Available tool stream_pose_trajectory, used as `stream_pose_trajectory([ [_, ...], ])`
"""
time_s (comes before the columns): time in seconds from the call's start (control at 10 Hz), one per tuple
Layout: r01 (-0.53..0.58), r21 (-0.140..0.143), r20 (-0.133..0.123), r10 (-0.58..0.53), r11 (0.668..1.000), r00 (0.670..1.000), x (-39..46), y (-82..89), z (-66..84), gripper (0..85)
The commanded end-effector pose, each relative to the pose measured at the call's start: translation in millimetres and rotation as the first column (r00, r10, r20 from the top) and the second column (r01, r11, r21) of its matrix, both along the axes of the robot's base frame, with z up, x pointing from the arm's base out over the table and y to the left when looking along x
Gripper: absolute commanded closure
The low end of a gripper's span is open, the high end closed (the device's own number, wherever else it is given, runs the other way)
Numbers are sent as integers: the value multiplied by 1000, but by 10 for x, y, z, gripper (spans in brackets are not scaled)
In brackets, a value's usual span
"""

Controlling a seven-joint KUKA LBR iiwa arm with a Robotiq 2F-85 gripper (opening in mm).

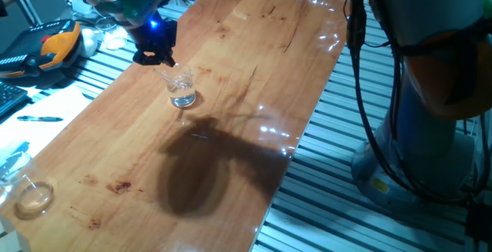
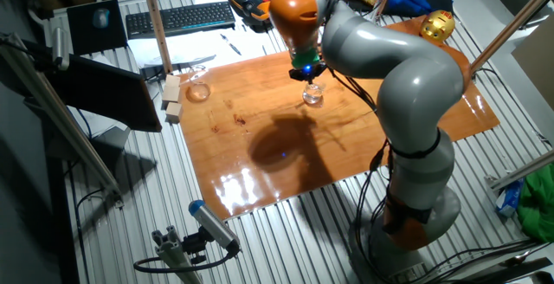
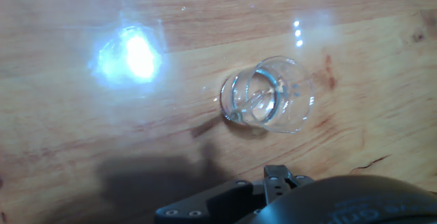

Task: Stir the beaker with a glass rod

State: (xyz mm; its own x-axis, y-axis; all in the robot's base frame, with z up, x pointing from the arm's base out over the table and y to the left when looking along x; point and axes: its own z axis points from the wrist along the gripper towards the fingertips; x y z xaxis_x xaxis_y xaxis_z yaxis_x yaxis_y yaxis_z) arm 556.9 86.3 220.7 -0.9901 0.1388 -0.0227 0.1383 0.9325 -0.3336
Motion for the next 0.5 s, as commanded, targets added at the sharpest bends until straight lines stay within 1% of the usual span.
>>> stream_pose_trajectory([
  [0.0, -10, -42, -5, 10, 999, 1000, 8, 27, 8, 850],
  [0.2, -10, -37, -12, 9, 999, 1000, 41, 70, -21, 850],
  [0.4, -38, -22, -24, 37, 999, 999, 97, 79, -59, 850],
])
